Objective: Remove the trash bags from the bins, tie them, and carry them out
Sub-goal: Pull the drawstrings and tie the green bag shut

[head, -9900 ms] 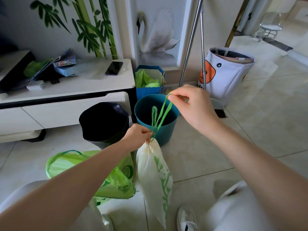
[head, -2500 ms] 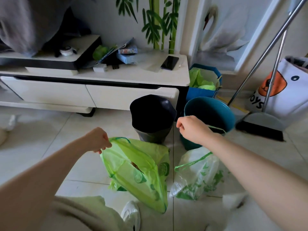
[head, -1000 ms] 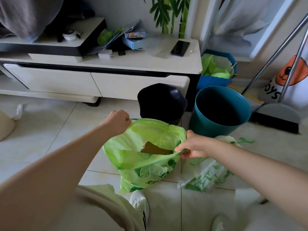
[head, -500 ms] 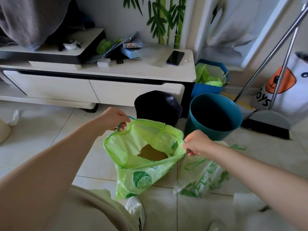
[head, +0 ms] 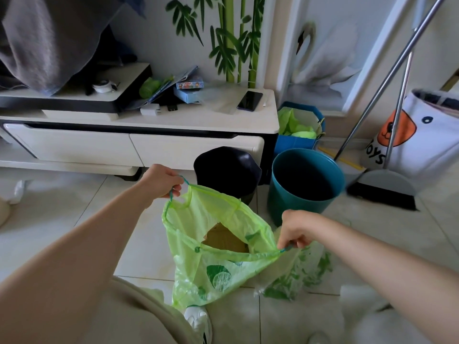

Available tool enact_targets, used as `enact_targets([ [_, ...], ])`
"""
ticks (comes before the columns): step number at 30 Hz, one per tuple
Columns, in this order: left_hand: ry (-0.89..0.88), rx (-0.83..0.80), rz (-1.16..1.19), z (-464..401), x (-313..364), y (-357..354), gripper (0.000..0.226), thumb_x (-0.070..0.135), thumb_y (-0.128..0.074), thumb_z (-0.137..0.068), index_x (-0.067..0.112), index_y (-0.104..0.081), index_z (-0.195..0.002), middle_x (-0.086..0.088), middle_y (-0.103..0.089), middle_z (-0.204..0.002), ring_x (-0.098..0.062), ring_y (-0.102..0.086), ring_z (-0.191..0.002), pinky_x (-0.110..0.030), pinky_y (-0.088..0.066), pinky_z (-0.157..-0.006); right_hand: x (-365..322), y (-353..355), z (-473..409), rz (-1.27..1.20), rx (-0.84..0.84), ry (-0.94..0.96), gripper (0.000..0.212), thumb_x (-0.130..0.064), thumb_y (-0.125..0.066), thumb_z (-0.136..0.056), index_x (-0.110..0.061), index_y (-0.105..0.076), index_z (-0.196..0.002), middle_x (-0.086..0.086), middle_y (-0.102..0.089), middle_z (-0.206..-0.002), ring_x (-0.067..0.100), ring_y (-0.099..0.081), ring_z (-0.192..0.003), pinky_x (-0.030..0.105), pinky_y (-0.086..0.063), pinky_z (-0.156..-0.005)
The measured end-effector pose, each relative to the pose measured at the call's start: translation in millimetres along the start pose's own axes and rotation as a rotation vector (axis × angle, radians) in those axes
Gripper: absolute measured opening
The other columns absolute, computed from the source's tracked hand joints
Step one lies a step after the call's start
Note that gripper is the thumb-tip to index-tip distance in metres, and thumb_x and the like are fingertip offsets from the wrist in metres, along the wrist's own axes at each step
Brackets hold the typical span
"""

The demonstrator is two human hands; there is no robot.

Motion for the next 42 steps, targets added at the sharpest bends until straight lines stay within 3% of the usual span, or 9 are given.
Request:
enact_targets([
  [5,-0.002,0.032,0.034,1,1,8,0.012,0.007,-0.065,-0.085,-0.003,-0.067,-0.091,-0.012,-0.064,-0.070,-0.022,-0.063,-0.060,-0.038,-0.058,-0.078,-1,16,25,0.039,0.122,0.134,0.005,-0.008,-0.066,-0.073,-0.008,-0.062,-0.069,0.005,-0.051,-0.056,0.016,-0.040,-0.044,0.022,-0.033,-0.045],
  [10,-0.072,0.021,0.035,12,19,2,0.012,0.007,-0.064,-0.085,-0.004,-0.068,-0.085,-0.016,-0.067,-0.078,-0.023,-0.063,-0.067,-0.041,-0.057,-0.084,-7,36,43,-0.531,0.228,0.442,0.011,-0.012,-0.064,-0.085,-0.004,-0.069,-0.090,0.008,-0.065,-0.080,0.016,-0.058,-0.075,0.023,-0.049,-0.065],
  [15,-0.246,0.044,0.112,31,54,-5,0.013,0.006,-0.063,-0.085,0.009,-0.066,-0.073,-0.010,-0.065,-0.070,-0.021,-0.061,-0.071,-0.046,-0.055,-0.088,-26,51,78,-0.854,0.241,0.697,0.005,-0.010,-0.062,-0.089,-0.007,-0.067,-0.087,0.009,-0.069,-0.080,0.015,-0.065,-0.076,0.025,-0.055,-0.071],
  [19,-0.488,0.198,0.317,56,98,3,0.015,0.010,-0.064,-0.085,0.017,-0.066,-0.072,-0.004,-0.065,-0.067,-0.019,-0.060,-0.067,-0.038,-0.056,-0.075,-35,84,121,-1.016,0.599,0.904,0.002,-0.010,-0.064,-0.087,-0.012,-0.066,-0.086,0.002,-0.066,-0.076,0.008,-0.063,-0.071,0.019,-0.053,-0.065],
  [22,-0.542,0.145,0.281,68,109,-5,0.015,0.011,-0.065,-0.087,0.017,-0.066,-0.074,-0.003,-0.065,-0.065,-0.015,-0.059,-0.059,-0.029,-0.054,-0.062,-37,94,134,-0.882,0.772,0.953,0.006,-0.007,-0.063,-0.087,-0.004,-0.063,-0.092,0.007,-0.065,-0.075,0.012,-0.061,-0.064,0.015,-0.051,-0.058],
  [27,-0.428,-0.030,0.008,71,95,-30,0.007,0.010,-0.066,-0.083,0.007,-0.070,-0.078,-0.010,-0.070,-0.071,-0.018,-0.064,-0.061,-0.031,-0.052,-0.072,-33,81,113,-0.693,0.757,0.724,0.004,-0.012,-0.065,-0.083,-0.009,-0.066,-0.085,0.007,-0.070,-0.071,0.013,-0.066,-0.059,0.037,-0.058,-0.066],
  [32,-0.439,-0.069,0.058,83,102,-36,0.011,0.012,-0.065,-0.086,0.002,-0.069,-0.088,-0.017,-0.071,-0.078,-0.020,-0.065,-0.068,-0.036,-0.057,-0.077,-38,77,116,-0.875,0.584,0.720,0.006,-0.010,-0.061,-0.088,-0.006,-0.066,-0.088,0.008,-0.070,-0.076,0.013,-0.067,-0.062,0.027,-0.058,-0.064],
  [38,-0.440,-0.191,0.231,105,114,-53,0.022,-0.001,-0.053,-0.091,0.006,-0.071,-0.101,-0.012,-0.068,-0.088,-0.022,-0.069,-0.078,-0.036,-0.061,-0.074,-45,70,113,-1.126,0.330,0.689,0.007,-0.005,-0.055,-0.091,-0.004,-0.061,-0.095,0.015,-0.074,-0.088,0.024,-0.073,-0.078,0.033,-0.059,-0.075],
  [42,-0.593,-0.096,0.053,108,118,-61,0.020,0.004,-0.064,-0.085,0.019,-0.076,-0.091,-0.009,-0.071,-0.084,-0.023,-0.072,-0.079,-0.038,-0.061,-0.074,-54,68,115,-1.113,0.272,0.712,0.015,-0.003,-0.061,-0.087,-0.004,-0.063,-0.102,0.013,-0.074,-0.094,0.022,-0.073,-0.085,0.034,-0.057,-0.084],
])
Point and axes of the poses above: each hand's wrist, its own z-axis away from the middle knuckle, its own y-axis out of the back of the hand, x = y × z, the point moved 4 cm from there along -z, towards the middle knuckle
